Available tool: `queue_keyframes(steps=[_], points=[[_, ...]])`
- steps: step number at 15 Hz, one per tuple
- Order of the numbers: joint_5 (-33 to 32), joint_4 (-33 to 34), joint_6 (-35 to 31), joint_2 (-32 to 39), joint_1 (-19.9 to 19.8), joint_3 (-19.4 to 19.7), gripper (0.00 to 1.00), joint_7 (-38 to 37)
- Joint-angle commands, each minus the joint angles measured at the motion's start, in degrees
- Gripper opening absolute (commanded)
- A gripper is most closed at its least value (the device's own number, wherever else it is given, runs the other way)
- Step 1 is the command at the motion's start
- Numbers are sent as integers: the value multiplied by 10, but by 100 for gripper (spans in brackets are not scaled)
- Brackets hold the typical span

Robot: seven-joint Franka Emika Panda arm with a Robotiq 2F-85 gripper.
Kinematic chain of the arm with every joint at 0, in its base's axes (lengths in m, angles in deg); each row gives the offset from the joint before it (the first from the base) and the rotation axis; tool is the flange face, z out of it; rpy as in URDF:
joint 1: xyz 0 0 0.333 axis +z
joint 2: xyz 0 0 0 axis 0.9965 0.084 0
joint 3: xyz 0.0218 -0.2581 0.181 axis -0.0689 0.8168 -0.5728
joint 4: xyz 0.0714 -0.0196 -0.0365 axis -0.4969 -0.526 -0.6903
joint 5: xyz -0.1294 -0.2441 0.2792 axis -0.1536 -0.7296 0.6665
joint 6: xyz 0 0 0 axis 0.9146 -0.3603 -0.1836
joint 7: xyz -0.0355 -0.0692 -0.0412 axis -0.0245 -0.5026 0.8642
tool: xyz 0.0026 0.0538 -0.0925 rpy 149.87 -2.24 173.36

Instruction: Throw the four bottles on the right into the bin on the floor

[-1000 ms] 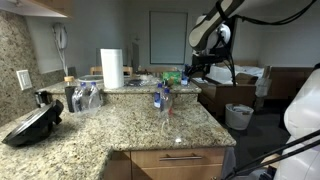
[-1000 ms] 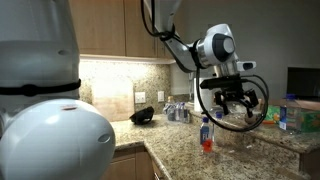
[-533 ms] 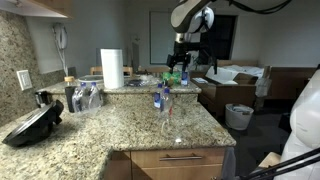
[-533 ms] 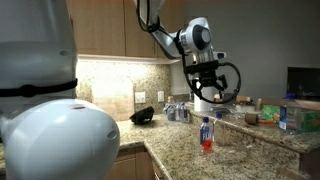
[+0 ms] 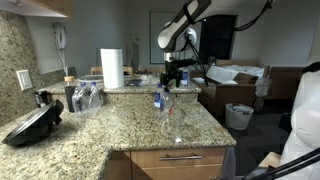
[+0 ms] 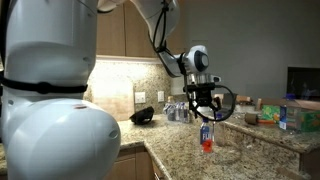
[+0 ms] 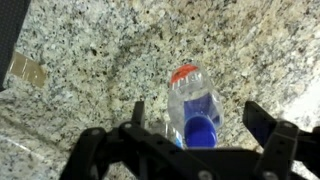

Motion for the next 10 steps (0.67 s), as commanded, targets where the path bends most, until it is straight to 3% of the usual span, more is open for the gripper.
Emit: queue_keyframes(steps=[1, 10], points=[[7, 13, 6, 35, -8, -5, 100, 20], [43, 49, -11, 35, -9, -13, 100, 50]])
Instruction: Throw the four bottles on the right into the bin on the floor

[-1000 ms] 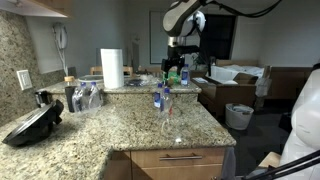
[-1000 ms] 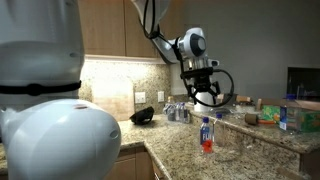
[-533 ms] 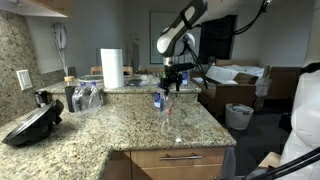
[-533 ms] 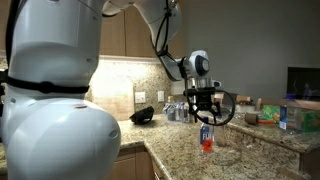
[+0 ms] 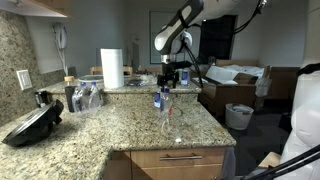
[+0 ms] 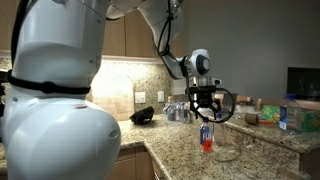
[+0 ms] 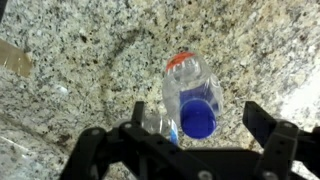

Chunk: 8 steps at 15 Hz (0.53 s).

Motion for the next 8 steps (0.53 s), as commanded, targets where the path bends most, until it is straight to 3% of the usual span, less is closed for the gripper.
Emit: queue_keyframes(steps=[1, 8], points=[[27, 16, 0, -1, -9, -11, 100, 37], [5, 17, 1, 1, -3, -10, 100, 5]])
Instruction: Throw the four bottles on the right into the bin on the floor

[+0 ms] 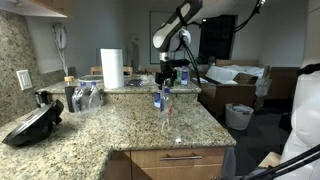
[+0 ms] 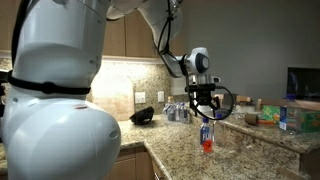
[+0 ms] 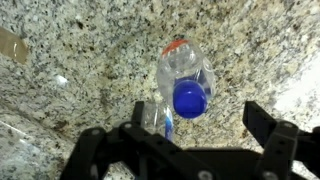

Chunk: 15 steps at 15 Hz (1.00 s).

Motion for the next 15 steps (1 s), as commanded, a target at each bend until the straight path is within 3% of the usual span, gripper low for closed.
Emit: queue_keyframes(steps=[1, 5, 15], points=[[6, 7, -1, 7, -5, -5, 100, 7], [25, 33, 19, 27, -7, -15, 100, 38], [51, 119, 130, 81, -23, -13, 100, 23]])
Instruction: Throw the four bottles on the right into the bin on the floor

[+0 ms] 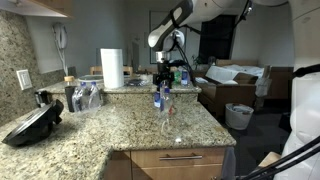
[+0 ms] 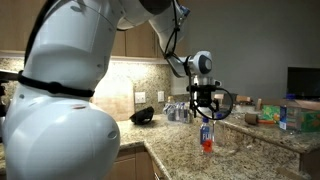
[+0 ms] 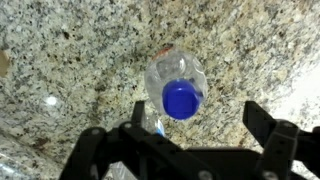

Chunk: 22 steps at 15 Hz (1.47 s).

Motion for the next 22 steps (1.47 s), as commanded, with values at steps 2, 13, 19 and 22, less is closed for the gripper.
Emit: queue_keyframes(steps=[2, 13, 19, 22], points=[[27, 40, 44, 26, -16, -2, 73, 18], [25, 57, 59, 38, -18, -6, 6, 14], [32, 39, 50, 28, -25, -4, 37, 19], [34, 10, 31, 13, -26, -4, 55, 21]])
